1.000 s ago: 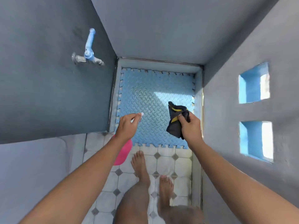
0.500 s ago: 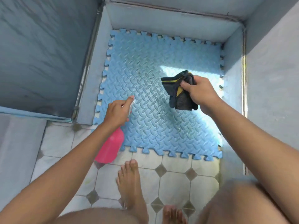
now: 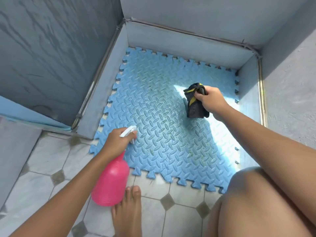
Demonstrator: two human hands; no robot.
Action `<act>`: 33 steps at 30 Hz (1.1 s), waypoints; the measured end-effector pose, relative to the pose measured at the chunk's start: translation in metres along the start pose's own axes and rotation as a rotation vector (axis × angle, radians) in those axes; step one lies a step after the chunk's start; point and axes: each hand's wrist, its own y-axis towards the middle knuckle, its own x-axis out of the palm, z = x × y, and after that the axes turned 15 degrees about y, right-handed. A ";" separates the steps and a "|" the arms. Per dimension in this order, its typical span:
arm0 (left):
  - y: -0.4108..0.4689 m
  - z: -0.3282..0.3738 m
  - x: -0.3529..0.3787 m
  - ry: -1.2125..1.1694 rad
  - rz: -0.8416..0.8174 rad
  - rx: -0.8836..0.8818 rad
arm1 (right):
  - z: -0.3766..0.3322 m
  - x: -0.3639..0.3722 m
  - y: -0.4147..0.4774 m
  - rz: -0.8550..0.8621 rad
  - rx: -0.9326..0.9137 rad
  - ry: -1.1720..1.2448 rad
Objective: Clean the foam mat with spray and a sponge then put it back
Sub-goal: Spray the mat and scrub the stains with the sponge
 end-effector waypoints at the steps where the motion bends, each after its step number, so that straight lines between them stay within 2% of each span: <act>1: -0.003 -0.004 0.003 -0.040 0.004 -0.044 | 0.000 0.001 0.002 -0.018 -0.022 -0.038; 6: -0.015 0.001 0.011 -0.143 0.084 -0.066 | 0.012 0.001 0.001 -0.098 -0.178 -0.266; 8: -0.017 0.008 0.012 -0.031 0.172 -0.050 | 0.016 0.001 -0.003 -0.148 -0.186 -0.318; 11: -0.016 0.009 0.006 0.133 0.292 0.034 | 0.014 0.007 0.001 -0.102 -0.192 -0.266; 14: -0.015 0.008 -0.007 0.128 0.280 0.068 | 0.013 0.012 0.004 -0.107 -0.222 -0.272; 20: -0.012 -0.007 -0.017 0.236 0.354 -0.047 | 0.022 0.007 0.008 -0.139 -0.200 -0.305; 22: -0.018 -0.009 -0.021 0.224 0.379 -0.037 | 0.023 0.004 0.008 -0.141 -0.195 -0.311; 25: -0.024 -0.015 -0.025 0.214 0.335 0.026 | 0.024 0.002 0.008 -0.148 -0.201 -0.323; 30: -0.032 -0.032 -0.024 0.166 0.185 -0.040 | 0.025 0.004 0.006 -0.171 -0.197 -0.330; 33: -0.033 -0.037 -0.027 0.220 0.010 0.099 | 0.026 0.007 0.006 -0.188 -0.197 -0.322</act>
